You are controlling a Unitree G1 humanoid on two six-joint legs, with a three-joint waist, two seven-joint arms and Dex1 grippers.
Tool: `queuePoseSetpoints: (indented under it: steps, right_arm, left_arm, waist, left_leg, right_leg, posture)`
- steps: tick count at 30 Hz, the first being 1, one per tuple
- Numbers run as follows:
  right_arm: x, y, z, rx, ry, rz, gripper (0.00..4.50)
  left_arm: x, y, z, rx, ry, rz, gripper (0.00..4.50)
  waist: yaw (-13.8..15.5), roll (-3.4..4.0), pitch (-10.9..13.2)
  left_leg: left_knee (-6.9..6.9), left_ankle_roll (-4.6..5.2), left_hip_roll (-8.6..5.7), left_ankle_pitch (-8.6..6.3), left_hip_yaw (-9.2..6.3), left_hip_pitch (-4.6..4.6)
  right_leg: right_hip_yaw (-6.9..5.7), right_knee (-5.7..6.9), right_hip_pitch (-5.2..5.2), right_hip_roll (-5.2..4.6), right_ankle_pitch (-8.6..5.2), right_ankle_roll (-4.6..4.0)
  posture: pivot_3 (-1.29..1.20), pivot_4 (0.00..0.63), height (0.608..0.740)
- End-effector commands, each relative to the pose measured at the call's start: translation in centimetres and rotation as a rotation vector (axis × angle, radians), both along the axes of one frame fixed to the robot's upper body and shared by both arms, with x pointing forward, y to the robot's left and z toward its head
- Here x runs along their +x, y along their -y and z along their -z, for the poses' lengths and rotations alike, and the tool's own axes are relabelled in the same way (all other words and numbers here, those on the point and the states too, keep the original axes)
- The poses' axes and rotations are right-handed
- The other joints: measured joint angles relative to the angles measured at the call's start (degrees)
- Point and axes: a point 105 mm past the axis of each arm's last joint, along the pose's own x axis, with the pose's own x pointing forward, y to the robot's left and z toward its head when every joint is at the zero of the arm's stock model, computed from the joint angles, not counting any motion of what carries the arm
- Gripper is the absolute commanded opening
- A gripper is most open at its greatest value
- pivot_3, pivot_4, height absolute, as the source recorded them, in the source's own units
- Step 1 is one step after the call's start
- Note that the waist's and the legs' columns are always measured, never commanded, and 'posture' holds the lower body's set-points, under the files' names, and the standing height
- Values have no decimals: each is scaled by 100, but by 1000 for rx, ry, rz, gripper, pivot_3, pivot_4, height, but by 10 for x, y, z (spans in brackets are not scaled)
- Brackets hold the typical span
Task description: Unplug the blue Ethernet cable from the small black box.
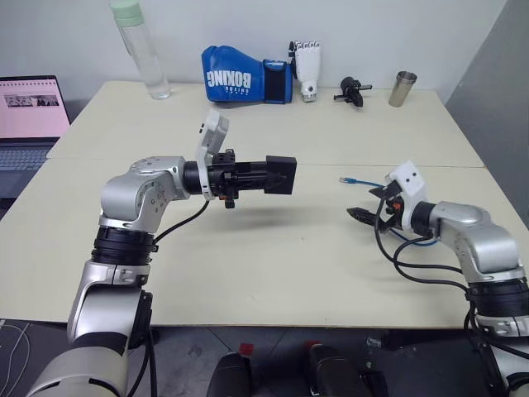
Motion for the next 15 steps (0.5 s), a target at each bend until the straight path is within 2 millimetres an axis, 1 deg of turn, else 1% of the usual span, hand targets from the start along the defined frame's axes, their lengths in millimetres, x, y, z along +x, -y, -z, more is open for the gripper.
queuePoseSetpoints:
  steps: [1, 3, 4, 8, 11, 12, 15]
  right_arm:
    - [-41, -15, -53, 127, 41, -217, 4439]
    - [-65, -27, -82, 210, 34, -352, 4439]
    - [-73, -32, -93, 243, 31, -395, 4439]
    - [-86, -49, -119, 275, 76, -465, 4439]
    - [-88, -56, -129, 306, 100, -469, 4439]
    - [-89, -59, -130, 312, 110, -467, 4439]
    - [-84, -69, -118, 313, 145, -413, 4439]
  left_arm:
    - [5, -15, -15, -26, 61, -62, 774]
    - [10, -21, -19, -38, 73, -107, 774]
    - [13, -23, -22, -48, 78, -129, 774]
    - [19, -30, -27, -68, 89, -190, 774]
    - [23, -37, -27, -80, 93, -248, 774]
    - [26, -41, -26, -82, 99, -285, 774]
    - [47, -59, -17, -74, 133, -494, 774]
  waist:
    - [3, 0, 0]
    - [6, 2, 2]
    - [-2, 2, 2]
    - [-8, 0, 0]
    - [-4, 0, 0]
    - [-1, 0, 0]
    - [2, -1, 0]
  left_leg:
    - [0, 0, 0, 0, -1, 0]
    - [1, 1, -1, 0, -2, 0]
    - [1, 1, -1, -1, -3, 1]
    - [1, 2, 1, -1, -13, 6]
    - [1, 2, 0, -1, -12, 1]
    - [1, 2, 0, -1, -10, -1]
    - [0, 2, 1, -1, -12, -3]
  right_leg:
    - [-1, -1, 2, 0, 0, 0]
    - [-3, -1, 3, -1, 0, 0]
    - [-3, -1, 3, -1, 0, 0]
    - [-10, 0, 9, 2, 0, 0]
    - [-9, -2, 8, 2, 0, 0]
    - [-6, -3, 6, 1, 0, 0]
    - [-5, -6, 5, -2, 0, 0]
  posture:
    - [0, 150, 740]
    - [0, 150, 740]
    - [0, 150, 740]
    - [0, 150, 740]
    - [0, 150, 740]
    - [0, 150, 740]
    - [0, 150, 740]
